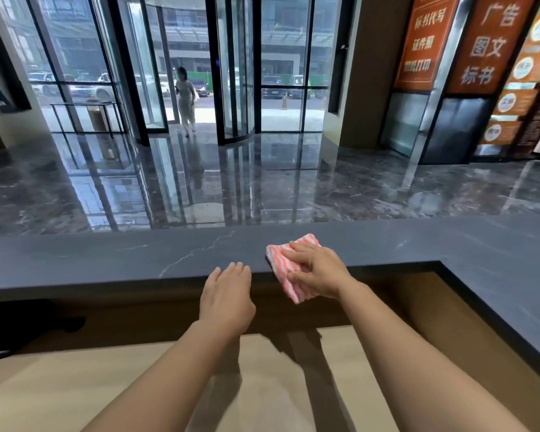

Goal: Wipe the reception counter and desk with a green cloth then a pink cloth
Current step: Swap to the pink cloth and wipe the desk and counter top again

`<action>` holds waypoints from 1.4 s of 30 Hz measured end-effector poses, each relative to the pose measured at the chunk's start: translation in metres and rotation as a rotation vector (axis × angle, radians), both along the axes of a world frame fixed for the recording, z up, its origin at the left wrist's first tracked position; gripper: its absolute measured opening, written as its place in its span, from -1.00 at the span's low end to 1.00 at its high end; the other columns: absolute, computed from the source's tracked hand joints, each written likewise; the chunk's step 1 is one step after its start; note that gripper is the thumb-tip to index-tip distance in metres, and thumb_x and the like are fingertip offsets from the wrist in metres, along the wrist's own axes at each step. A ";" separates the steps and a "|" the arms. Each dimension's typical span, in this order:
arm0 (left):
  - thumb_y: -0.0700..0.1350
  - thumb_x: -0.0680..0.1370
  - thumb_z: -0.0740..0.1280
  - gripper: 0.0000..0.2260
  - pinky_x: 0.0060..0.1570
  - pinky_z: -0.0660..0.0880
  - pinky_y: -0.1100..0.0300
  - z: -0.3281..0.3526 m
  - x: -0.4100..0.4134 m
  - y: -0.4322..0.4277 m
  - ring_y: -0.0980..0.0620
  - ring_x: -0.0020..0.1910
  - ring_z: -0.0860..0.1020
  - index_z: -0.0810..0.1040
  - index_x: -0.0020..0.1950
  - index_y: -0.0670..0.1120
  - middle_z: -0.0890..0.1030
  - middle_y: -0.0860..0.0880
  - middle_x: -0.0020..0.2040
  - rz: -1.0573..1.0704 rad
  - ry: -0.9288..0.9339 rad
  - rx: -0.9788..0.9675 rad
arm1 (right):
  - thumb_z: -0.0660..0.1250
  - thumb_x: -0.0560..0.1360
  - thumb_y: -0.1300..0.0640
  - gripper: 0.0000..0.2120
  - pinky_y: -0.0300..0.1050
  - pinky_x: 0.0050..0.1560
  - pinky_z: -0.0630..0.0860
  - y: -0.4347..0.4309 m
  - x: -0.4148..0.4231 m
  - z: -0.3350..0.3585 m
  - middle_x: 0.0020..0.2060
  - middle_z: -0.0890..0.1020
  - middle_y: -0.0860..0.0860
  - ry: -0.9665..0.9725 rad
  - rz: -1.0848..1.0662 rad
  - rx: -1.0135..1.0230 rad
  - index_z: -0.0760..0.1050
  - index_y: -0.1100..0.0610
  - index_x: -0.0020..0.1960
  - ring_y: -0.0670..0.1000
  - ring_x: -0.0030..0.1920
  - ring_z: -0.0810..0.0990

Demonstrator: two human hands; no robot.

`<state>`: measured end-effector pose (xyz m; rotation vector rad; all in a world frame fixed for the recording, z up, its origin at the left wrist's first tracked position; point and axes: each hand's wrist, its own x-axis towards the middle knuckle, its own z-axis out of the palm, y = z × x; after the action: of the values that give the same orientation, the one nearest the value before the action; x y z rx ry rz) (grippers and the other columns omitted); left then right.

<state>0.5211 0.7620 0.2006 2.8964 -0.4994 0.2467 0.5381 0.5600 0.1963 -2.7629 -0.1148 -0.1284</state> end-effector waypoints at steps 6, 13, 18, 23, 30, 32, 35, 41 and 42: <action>-0.09 0.57 0.27 -0.53 0.52 0.02 0.03 -0.002 -0.005 -0.029 0.02 0.53 0.13 0.28 0.47 -0.04 0.25 -0.03 0.51 0.076 -0.073 0.083 | 0.36 0.55 0.04 -0.48 0.07 0.54 0.07 -0.069 -0.024 0.001 0.52 0.25 -0.13 -0.003 -0.108 0.054 0.33 -0.11 0.47 -0.05 0.54 0.14; -0.10 0.58 0.26 -0.56 0.52 0.00 0.02 -0.001 -0.011 -0.058 0.04 0.50 0.22 0.31 0.46 -0.04 0.33 -0.01 0.48 0.046 -0.056 0.108 | 0.28 0.54 0.29 -0.40 -0.01 0.54 -0.18 -0.134 -0.049 0.002 0.54 0.21 -0.08 -0.003 -0.269 -0.006 0.27 -0.09 0.51 -0.05 0.56 0.05; -0.10 0.56 0.27 -0.63 0.52 0.02 0.03 -0.004 -0.009 -0.067 0.05 0.42 0.33 0.40 0.37 -0.04 0.44 0.00 0.39 0.080 -0.048 0.108 | 0.29 0.57 0.18 -0.38 0.10 0.55 -0.10 -0.169 -0.060 -0.011 0.55 0.19 -0.06 -0.076 -0.486 -0.270 0.16 -0.13 0.54 0.08 0.56 0.02; -0.13 0.55 0.27 -0.64 0.52 0.02 0.04 0.000 -0.007 -0.070 0.04 0.41 0.34 0.41 0.36 -0.04 0.43 -0.01 0.39 0.070 -0.022 0.104 | 0.31 0.55 0.15 -0.33 0.05 0.55 0.00 -0.181 -0.058 -0.017 0.56 0.13 0.00 -0.064 -0.559 -0.346 0.07 -0.06 0.55 0.11 0.56 0.04; -0.20 0.56 0.26 -0.49 0.52 -0.05 0.06 0.002 -0.010 -0.057 0.05 0.52 0.16 0.24 0.50 -0.05 0.26 -0.02 0.52 -0.012 0.015 0.054 | 0.28 0.53 0.29 -0.32 0.05 0.56 -0.10 -0.130 -0.044 -0.025 0.57 0.08 0.04 -0.105 -0.604 -0.168 0.10 -0.03 0.55 0.17 0.57 -0.04; -0.22 0.57 0.24 -0.48 0.51 -0.08 0.07 0.002 -0.009 -0.052 0.05 0.53 0.13 0.21 0.52 -0.05 0.22 -0.02 0.53 -0.035 0.024 0.016 | 0.27 0.53 0.31 -0.30 0.04 0.55 -0.13 -0.105 -0.040 -0.028 0.58 0.04 0.04 -0.123 -0.557 -0.144 0.08 -0.02 0.56 0.18 0.57 -0.08; -0.26 0.58 0.21 -0.47 0.49 -0.10 0.11 0.000 -0.011 -0.044 0.05 0.54 0.09 0.18 0.53 -0.04 0.18 -0.01 0.55 -0.065 0.040 -0.061 | 0.27 0.53 0.31 -0.28 0.06 0.55 -0.15 -0.067 -0.034 -0.029 0.58 0.01 0.05 -0.134 -0.507 -0.129 0.04 -0.02 0.57 0.19 0.57 -0.11; -0.25 0.59 0.20 -0.45 0.49 -0.09 0.14 -0.003 -0.007 -0.023 0.06 0.54 0.06 0.13 0.55 -0.06 0.14 -0.01 0.56 -0.019 -0.029 -0.144 | 0.28 0.55 0.21 -0.33 0.03 0.56 -0.14 -0.009 -0.020 -0.023 0.58 0.04 0.04 -0.121 -0.411 -0.116 0.07 -0.02 0.56 0.17 0.57 -0.08; -0.24 0.59 0.20 -0.46 0.50 -0.08 0.14 -0.002 -0.003 -0.018 0.06 0.54 0.07 0.13 0.55 -0.06 0.16 -0.02 0.56 -0.003 -0.038 -0.142 | 0.26 0.56 0.20 -0.36 0.03 0.56 -0.13 -0.002 -0.017 -0.020 0.58 0.05 0.04 -0.114 -0.395 -0.117 0.08 -0.02 0.56 0.16 0.57 -0.07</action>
<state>0.5177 0.7439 0.1990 2.7572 -0.4725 0.3240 0.5207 0.5580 0.1765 -2.8593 0.4077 -0.3933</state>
